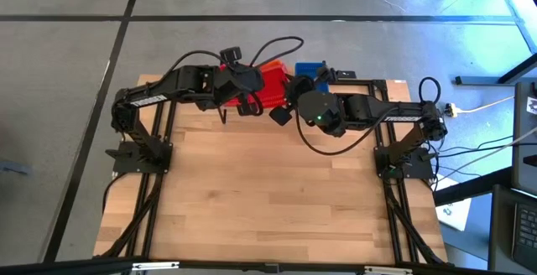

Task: Stack baskets on shelf by color
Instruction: Stack the red basket into the red basket on the shelf

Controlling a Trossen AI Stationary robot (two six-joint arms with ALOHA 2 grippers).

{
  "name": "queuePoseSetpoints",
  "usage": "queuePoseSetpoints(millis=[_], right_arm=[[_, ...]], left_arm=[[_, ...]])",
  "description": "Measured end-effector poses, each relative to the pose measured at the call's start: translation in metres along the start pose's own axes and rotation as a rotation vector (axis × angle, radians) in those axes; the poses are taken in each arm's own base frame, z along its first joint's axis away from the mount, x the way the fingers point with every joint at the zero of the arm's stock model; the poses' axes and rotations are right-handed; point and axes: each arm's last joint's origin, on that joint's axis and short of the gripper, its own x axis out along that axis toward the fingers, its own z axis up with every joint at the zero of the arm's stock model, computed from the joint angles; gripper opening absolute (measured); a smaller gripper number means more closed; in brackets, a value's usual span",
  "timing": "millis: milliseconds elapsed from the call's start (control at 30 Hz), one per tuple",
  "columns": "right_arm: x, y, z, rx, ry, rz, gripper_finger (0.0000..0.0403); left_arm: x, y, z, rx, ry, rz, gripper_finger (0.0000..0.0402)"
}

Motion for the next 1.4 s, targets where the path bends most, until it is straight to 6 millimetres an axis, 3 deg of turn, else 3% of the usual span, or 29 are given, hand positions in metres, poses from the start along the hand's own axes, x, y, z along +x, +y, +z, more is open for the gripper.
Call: queuePoseSetpoints(millis=[267, 533, 700, 767, 1033, 1133, 1267, 1400], right_arm=[[0.0, 0.0, 0.001, -0.018, -0.003, 0.0, 0.0133], [-0.013, 0.003, 0.009, -0.155, -0.06, -0.027, 0.0137], [-0.02, 0.005, 0.014, -0.185, -0.09, -0.077, 0.0137], [-0.023, 0.006, 0.015, -0.201, -0.094, -0.1, 0.0137], [-0.026, 0.007, 0.017, -0.216, -0.103, -0.12, 0.0137], [-0.026, 0.007, 0.017, -0.216, -0.103, -0.121, 0.0137], [-0.026, 0.007, 0.017, -0.216, -0.103, -0.121, 0.0137], [-0.026, 0.007, 0.017, -0.216, -0.103, -0.121, 0.0137]], left_arm=[[0.0, -0.001, -0.002, -0.009, 0.014, -0.015, 0.0], [-0.002, 0.017, -0.022, -0.131, 0.116, -0.009, 0.0], [0.002, 0.036, -0.033, -0.325, 0.157, 0.038, 0.0], [0.004, 0.049, -0.039, -0.491, 0.159, 0.052, 0.0], [0.028, 0.089, -0.085, -0.99, 0.421, -0.061, 0.0], [0.038, 0.098, -0.097, -1.069, 0.495, -0.085, 0.0], [0.046, 0.102, -0.101, -1.161, 0.535, -0.216, 0.0], [0.054, 0.102, -0.105, -1.221, 0.588, -0.235, 0.0]])
